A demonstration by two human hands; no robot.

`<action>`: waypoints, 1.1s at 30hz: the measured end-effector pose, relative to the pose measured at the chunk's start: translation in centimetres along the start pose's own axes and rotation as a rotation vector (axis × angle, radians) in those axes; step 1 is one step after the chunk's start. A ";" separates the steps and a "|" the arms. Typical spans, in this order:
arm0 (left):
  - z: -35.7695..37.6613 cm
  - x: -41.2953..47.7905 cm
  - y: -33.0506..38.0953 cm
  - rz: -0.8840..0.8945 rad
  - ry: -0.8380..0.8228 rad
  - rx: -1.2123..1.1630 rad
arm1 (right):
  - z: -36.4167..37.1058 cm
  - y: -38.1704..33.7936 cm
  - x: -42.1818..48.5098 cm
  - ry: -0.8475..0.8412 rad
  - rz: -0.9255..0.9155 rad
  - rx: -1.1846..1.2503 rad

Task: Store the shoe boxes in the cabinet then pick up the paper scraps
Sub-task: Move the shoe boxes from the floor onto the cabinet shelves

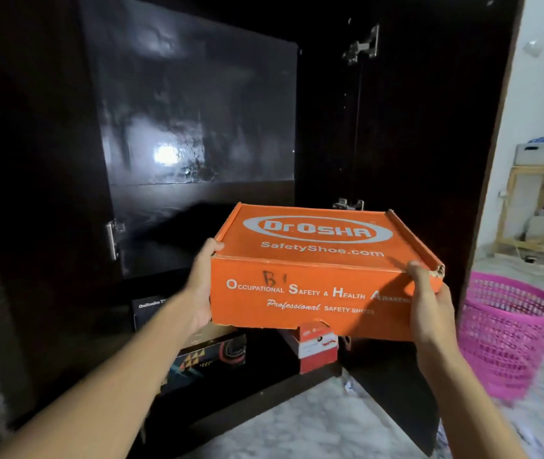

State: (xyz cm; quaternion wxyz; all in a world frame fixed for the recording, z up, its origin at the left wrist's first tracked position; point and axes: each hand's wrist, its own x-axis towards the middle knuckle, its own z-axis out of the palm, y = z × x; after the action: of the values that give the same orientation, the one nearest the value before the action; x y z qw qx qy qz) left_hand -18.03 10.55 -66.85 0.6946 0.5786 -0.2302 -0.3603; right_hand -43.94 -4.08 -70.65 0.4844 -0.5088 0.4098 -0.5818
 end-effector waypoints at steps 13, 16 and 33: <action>-3.0 6.2 4.7 0.252 0.766 -0.257 | 15.9 -0.8 7.1 -0.346 0.054 -0.058; -4.2 7.6 5.3 0.343 0.926 -0.280 | 18.8 -0.1 7.2 -0.444 0.041 -0.046; -7.5 13.4 5.7 0.449 0.996 1.451 | 28.8 2.3 8.7 -0.656 -0.172 -0.394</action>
State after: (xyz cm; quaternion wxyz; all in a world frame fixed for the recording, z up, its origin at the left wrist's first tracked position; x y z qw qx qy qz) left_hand -2.68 5.41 -64.31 0.2327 0.9043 -0.1811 0.3088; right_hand -15.20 -12.56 -67.00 0.4321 -0.7837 0.2928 -0.3368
